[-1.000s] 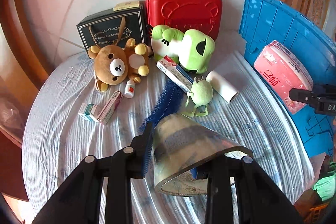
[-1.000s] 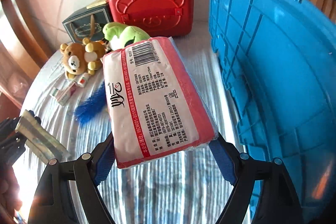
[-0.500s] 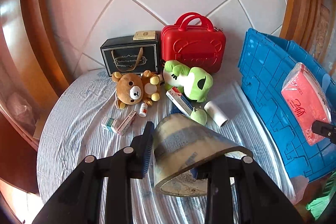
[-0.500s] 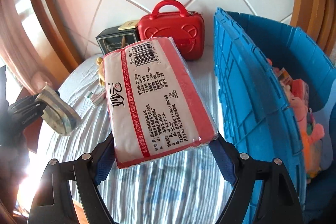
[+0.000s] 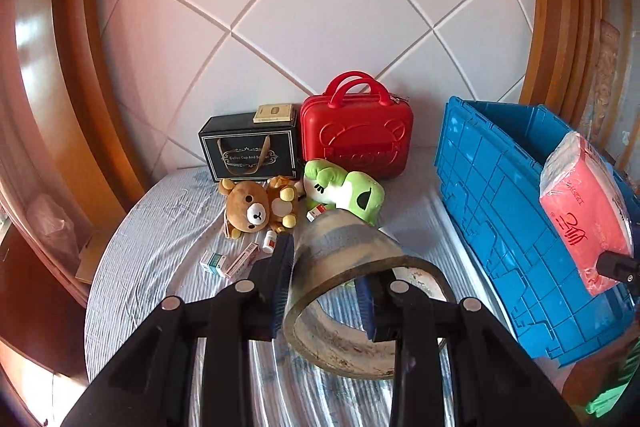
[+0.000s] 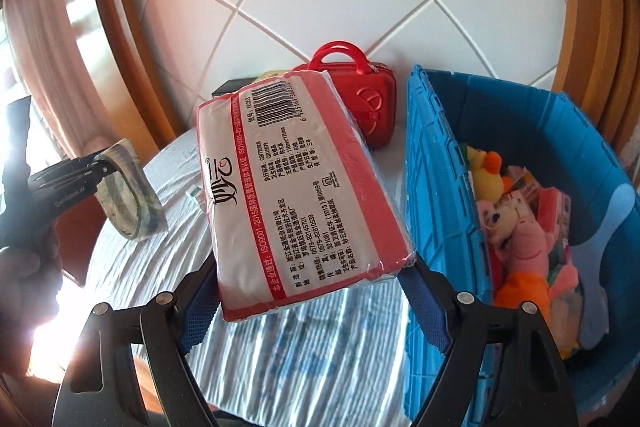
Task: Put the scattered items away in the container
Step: 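Lift and carry the tape roll and tissue pack in both tools over the crate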
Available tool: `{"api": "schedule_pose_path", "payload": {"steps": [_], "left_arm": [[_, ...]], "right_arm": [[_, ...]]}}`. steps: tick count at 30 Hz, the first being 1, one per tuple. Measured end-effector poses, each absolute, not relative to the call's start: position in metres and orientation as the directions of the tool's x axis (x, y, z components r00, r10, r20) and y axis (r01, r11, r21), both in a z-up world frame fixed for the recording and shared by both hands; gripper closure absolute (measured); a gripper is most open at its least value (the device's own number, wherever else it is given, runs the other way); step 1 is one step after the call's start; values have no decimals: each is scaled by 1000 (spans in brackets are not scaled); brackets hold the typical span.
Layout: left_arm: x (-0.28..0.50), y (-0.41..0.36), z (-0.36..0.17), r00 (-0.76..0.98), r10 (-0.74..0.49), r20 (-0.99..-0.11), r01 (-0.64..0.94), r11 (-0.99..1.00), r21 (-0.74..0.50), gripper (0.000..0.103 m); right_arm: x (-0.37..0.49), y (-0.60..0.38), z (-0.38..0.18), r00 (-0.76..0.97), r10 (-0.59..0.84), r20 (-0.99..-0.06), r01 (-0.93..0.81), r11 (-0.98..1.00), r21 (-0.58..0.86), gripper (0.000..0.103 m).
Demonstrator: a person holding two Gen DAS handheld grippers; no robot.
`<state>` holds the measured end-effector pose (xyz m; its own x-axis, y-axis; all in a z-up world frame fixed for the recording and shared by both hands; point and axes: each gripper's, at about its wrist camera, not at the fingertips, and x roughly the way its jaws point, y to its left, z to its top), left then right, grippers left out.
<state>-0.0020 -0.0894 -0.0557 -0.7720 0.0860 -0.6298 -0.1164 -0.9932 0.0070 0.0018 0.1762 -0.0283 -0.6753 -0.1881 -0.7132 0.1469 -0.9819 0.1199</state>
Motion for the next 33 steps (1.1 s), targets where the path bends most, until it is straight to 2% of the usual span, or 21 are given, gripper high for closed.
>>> {"api": "schedule_pose_path", "payload": {"steps": [20, 33], "left_arm": [[25, -21, -1, -831, 74, -552, -119, -992, 47, 75], [17, 51, 7, -828, 94, -553, -171, -981, 89, 75]], "right_arm": [[13, 233, -1, -722, -260, -641, 206, -965, 160, 20], [27, 311, 5, -763, -231, -604, 133, -970, 203, 20]]}}
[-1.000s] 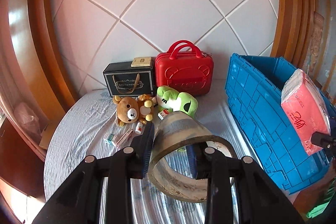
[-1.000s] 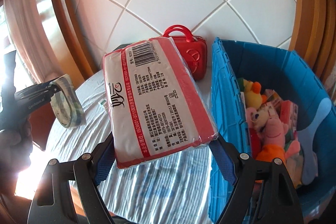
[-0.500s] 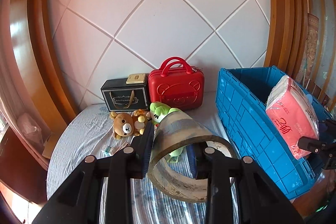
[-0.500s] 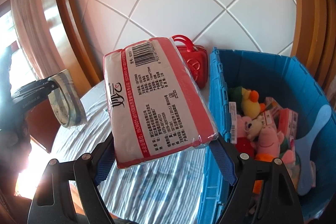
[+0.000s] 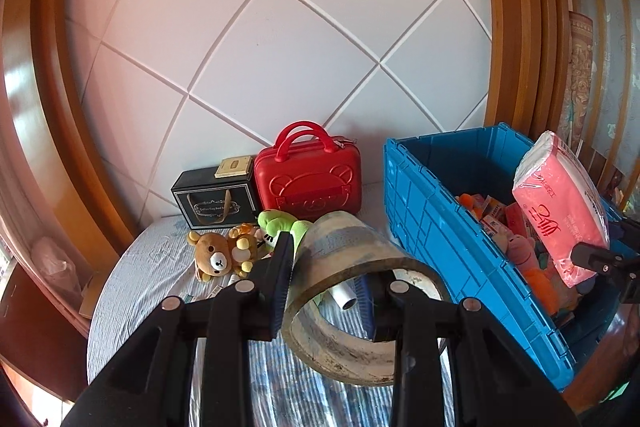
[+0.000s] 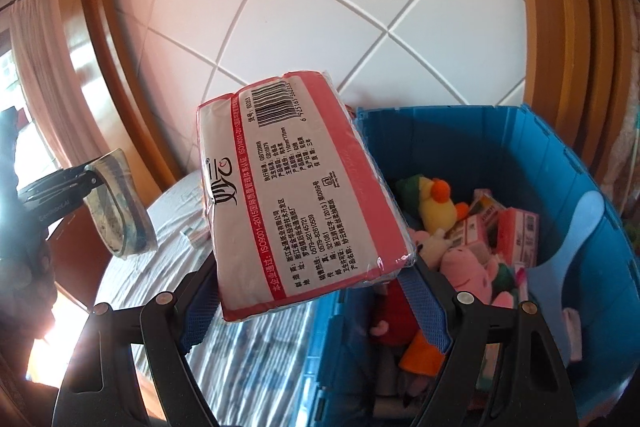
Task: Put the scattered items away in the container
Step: 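Lift and carry the tape roll and tissue pack in both tools over the crate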
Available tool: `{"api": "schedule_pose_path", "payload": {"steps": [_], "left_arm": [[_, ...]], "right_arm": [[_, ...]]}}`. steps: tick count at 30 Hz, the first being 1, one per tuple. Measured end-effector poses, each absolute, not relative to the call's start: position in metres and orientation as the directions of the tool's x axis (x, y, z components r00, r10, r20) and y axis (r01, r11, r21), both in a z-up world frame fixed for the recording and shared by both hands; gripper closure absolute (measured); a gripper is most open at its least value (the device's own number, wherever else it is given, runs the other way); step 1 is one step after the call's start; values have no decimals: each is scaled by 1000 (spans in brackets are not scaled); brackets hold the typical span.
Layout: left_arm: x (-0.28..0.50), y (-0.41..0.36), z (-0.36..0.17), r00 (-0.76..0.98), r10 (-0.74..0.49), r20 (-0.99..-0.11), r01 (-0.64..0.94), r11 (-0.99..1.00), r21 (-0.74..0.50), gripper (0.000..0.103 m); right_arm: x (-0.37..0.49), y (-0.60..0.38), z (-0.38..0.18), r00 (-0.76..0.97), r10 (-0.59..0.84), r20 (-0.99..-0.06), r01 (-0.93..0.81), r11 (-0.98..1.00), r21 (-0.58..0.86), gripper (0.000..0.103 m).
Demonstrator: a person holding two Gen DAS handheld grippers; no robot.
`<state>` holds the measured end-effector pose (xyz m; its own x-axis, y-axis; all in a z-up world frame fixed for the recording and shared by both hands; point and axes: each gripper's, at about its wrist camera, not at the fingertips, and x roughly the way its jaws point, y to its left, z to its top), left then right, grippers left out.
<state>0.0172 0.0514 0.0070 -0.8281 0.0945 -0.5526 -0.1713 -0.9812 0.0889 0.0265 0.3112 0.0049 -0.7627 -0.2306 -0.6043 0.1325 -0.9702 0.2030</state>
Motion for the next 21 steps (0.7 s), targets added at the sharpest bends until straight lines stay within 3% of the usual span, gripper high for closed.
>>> {"api": "schedule_pose_path", "payload": {"steps": [21], "left_arm": [[-37, 212, 19, -786, 256, -563, -399, -906, 144, 75]], "right_arm": [[35, 451, -15, -772, -49, -633, -116, -969, 216, 20]]}}
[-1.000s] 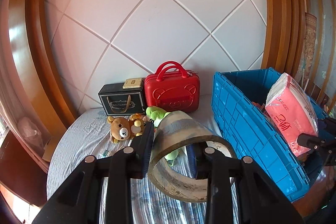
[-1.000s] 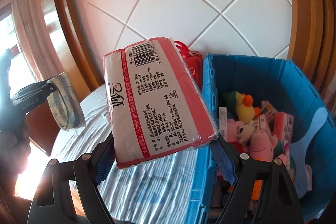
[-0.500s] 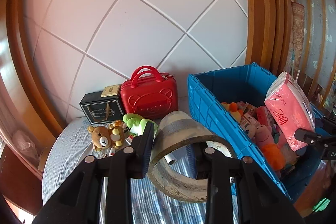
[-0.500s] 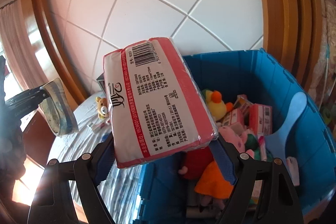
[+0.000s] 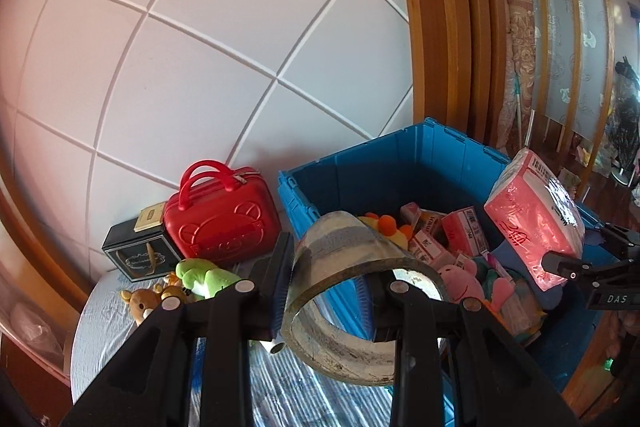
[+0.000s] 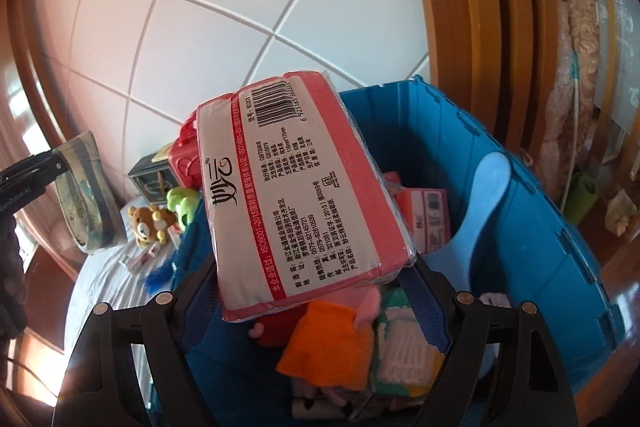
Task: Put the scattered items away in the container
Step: 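Lift and carry the tape roll and tissue pack in both tools over the crate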
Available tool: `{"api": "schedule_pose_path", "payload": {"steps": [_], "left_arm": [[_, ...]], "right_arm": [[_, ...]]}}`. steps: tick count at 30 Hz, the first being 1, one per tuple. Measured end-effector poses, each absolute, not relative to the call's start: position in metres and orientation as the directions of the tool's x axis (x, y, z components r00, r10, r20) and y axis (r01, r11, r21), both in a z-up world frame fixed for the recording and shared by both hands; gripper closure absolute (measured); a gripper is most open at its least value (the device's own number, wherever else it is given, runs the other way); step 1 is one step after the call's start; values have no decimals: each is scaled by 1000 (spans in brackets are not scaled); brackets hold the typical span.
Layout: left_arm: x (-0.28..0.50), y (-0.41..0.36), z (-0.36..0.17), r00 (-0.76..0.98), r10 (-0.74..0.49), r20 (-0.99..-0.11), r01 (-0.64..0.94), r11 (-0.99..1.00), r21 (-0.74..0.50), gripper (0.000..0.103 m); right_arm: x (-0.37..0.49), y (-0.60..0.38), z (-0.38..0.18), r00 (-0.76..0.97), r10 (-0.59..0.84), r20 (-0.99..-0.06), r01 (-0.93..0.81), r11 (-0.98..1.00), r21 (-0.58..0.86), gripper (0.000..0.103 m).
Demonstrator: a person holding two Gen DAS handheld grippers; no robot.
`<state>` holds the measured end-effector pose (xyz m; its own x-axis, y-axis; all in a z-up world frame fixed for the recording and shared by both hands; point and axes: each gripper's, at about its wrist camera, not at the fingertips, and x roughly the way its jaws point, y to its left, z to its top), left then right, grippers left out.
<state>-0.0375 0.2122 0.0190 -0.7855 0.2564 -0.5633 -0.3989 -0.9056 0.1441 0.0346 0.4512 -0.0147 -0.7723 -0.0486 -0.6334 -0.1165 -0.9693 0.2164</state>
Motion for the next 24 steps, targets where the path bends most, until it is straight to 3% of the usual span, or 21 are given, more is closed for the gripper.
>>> {"api": "schedule_pose_path", "payload": {"steps": [24], "left_arm": [[-114, 319, -6, -732, 300, -612, -492, -854, 170, 75]], "right_arm": [[-27, 537, -47, -741, 22, -671, -223, -951, 216, 20]]}}
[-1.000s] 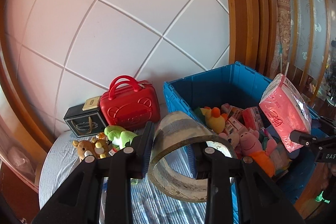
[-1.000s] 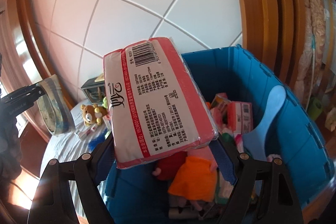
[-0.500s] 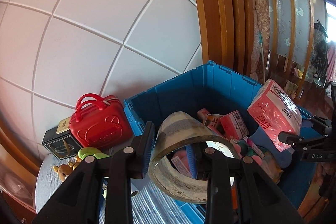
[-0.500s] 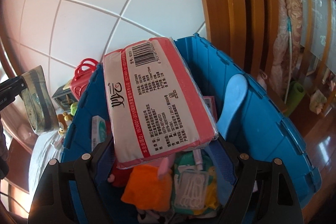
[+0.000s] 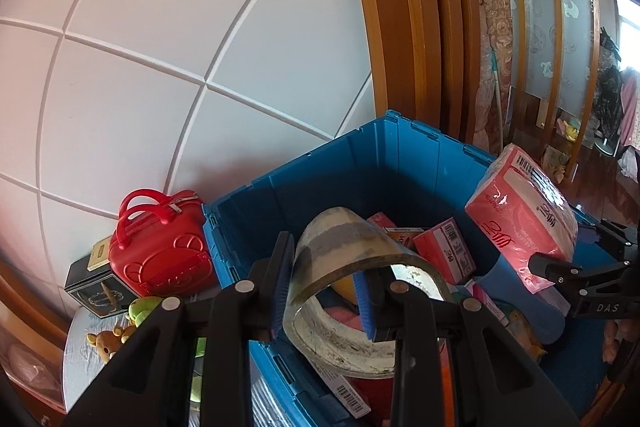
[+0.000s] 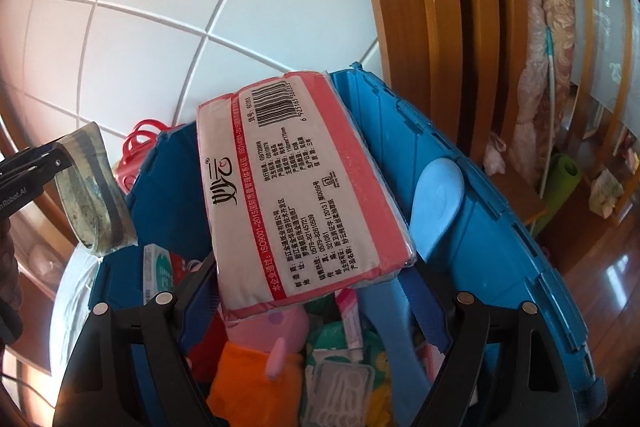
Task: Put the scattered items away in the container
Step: 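Open both tools to drop the tape roll and tissue pack into the crate, then move both open tools back toward the remaining items on the bed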
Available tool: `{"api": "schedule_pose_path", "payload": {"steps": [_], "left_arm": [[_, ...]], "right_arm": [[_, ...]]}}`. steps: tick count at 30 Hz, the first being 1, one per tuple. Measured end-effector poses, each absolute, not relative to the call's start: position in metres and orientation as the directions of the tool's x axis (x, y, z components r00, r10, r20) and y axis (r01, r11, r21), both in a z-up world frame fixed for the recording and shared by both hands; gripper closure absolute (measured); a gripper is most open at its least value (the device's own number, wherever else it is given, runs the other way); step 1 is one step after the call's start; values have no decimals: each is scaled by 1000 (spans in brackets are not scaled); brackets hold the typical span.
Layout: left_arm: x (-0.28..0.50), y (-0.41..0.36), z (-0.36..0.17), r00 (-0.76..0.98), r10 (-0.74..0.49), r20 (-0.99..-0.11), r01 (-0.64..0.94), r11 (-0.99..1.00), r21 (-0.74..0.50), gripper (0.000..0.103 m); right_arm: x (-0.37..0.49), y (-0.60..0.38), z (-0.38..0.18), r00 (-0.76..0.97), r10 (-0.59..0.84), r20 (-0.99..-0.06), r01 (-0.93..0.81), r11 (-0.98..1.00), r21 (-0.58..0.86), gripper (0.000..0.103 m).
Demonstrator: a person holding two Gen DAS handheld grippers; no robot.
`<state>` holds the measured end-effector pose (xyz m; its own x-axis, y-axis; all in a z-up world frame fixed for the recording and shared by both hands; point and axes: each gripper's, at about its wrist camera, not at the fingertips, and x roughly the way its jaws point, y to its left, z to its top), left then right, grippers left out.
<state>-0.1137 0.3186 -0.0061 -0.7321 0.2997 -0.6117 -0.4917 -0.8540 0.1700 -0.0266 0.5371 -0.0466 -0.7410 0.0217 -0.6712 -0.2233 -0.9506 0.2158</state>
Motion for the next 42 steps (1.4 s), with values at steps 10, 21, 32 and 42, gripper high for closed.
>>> {"api": "schedule_pose_path", "payload": {"steps": [10, 21, 32, 42], "left_arm": [[-133, 332, -6, -739, 299, -604, -490, -854, 177, 75], [-156, 314, 4, -733, 327, -597, -421, -907, 20, 1], [-125, 268, 7, -761, 283, -584, -363, -932, 22, 1], [-81, 213, 9, -787, 153, -597, -242, -967, 72, 1]], "right_arm": [[-50, 546, -53, -736, 20, -676, -221, -952, 213, 20], [-62, 549, -36, -787, 88, -611, -263, -943, 203, 0], [-46, 530, -27, -780, 48, -624, -224, -952, 207, 0], [-27, 467, -5, -797, -26, -603, -108, -977, 186, 0]]}}
